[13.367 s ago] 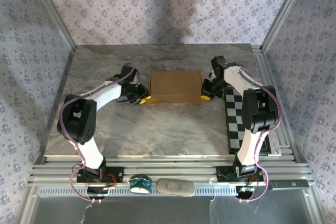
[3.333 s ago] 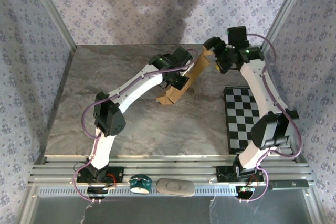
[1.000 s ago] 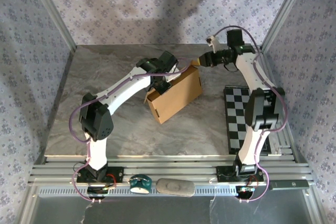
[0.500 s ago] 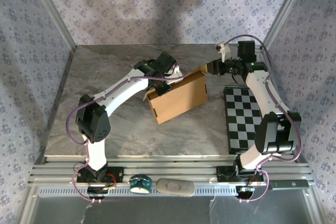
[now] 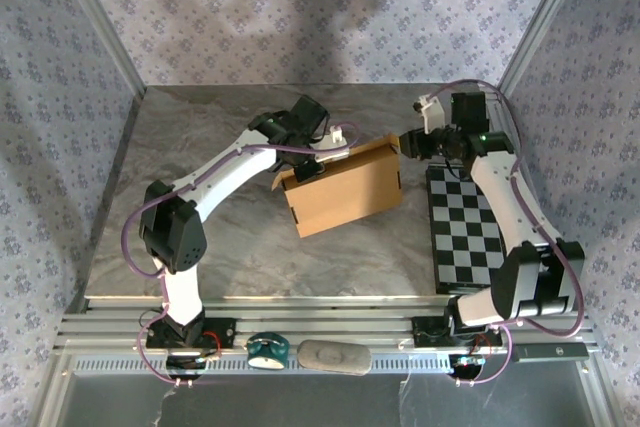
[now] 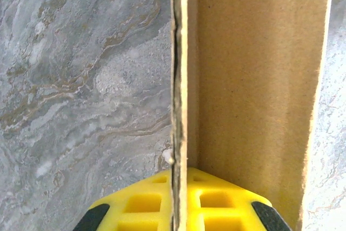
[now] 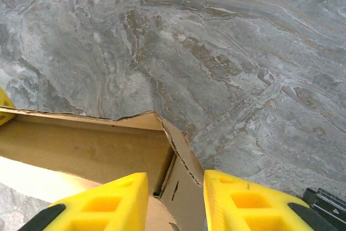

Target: Fold the paper box

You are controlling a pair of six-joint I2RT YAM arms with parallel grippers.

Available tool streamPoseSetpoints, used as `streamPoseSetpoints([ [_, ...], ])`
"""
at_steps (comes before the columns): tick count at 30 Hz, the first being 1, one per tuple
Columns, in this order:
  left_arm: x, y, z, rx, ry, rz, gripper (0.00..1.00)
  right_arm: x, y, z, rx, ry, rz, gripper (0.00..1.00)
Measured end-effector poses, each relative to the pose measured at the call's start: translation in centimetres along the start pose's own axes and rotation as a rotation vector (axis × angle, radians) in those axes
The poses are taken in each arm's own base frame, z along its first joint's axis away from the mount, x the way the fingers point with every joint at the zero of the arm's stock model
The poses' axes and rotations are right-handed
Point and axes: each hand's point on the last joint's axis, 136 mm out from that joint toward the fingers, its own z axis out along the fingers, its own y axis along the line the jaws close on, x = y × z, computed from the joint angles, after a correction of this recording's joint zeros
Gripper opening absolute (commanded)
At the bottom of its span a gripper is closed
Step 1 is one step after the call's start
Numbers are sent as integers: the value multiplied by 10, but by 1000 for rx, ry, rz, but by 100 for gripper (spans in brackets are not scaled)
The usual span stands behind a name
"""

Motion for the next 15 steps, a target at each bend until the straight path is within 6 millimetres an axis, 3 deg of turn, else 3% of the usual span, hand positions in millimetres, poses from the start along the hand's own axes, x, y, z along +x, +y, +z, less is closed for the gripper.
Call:
streamPoseSetpoints([
  [6,-2,-4,0,23,-15,20,0,3,7,4,-46,8,-4,22],
  [15,-1,-4,0,26,-8,22,0,9,11,15,-74,38,1,18],
])
